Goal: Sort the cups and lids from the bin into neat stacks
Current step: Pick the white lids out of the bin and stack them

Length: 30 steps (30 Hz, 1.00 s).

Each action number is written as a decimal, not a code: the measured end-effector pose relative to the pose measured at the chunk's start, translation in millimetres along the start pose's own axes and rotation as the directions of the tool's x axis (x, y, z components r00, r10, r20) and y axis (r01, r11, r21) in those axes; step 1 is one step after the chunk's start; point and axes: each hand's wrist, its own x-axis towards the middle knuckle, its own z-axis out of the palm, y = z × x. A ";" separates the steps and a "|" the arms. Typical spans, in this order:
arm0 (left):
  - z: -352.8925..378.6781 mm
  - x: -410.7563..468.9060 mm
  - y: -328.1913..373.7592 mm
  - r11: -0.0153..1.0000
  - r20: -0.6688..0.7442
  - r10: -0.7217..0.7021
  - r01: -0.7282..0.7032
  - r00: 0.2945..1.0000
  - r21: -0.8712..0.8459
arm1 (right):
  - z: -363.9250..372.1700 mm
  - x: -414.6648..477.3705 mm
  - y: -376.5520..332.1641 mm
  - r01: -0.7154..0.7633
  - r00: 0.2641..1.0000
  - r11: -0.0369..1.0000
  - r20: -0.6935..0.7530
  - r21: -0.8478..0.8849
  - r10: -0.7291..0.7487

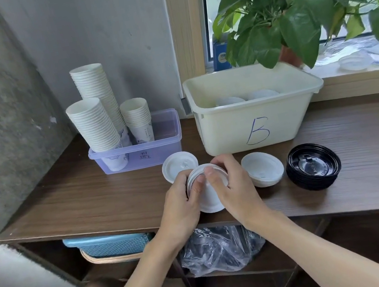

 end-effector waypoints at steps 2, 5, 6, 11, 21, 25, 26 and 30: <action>-0.6 1.3 -1.5 1.000 0.008 0.014 -0.014 1.000 -0.009 | -0.7 2.3 -1.0 0.018 1.000 0.999 0.001 -0.043 -0.018; -1.7 3.7 -4.5 1.000 0.001 0.020 -0.020 1.000 -0.022 | -0.5 6.0 -1.8 0.031 0.999 0.995 0.014 -0.097 -0.030; -1.9 4.6 -5.3 0.999 -0.006 0.022 -0.022 1.000 -0.026 | 0.1 6.2 -1.5 0.035 0.999 0.994 0.024 -0.101 -0.033; 1.8 5.1 -1.2 0.997 -0.049 0.053 -0.055 0.997 -0.055 | 2.8 9.3 2.7 0.012 1.000 0.996 0.014 -0.083 -0.011; 1.4 8.9 -4.9 0.998 -0.017 0.035 -0.036 0.999 -0.057 | 6.9 16.3 -2.5 -0.096 0.992 0.995 -0.073 0.040 0.099; -0.8 12.7 -2.6 0.993 0.055 0.036 -0.030 0.998 -0.112 | 6.9 15.4 -0.3 -0.035 0.998 0.999 -0.059 0.022 0.037; 0.7 12.4 -3.0 0.995 0.056 0.046 -0.041 0.997 -0.095 | 6.8 15.3 -0.3 -0.024 0.997 1.000 -0.067 0.001 0.024; 2.0 9.0 -2.5 0.997 0.000 0.043 -0.043 0.999 -0.062 | 6.9 16.4 -0.3 -0.014 0.992 0.999 -0.124 -0.050 0.008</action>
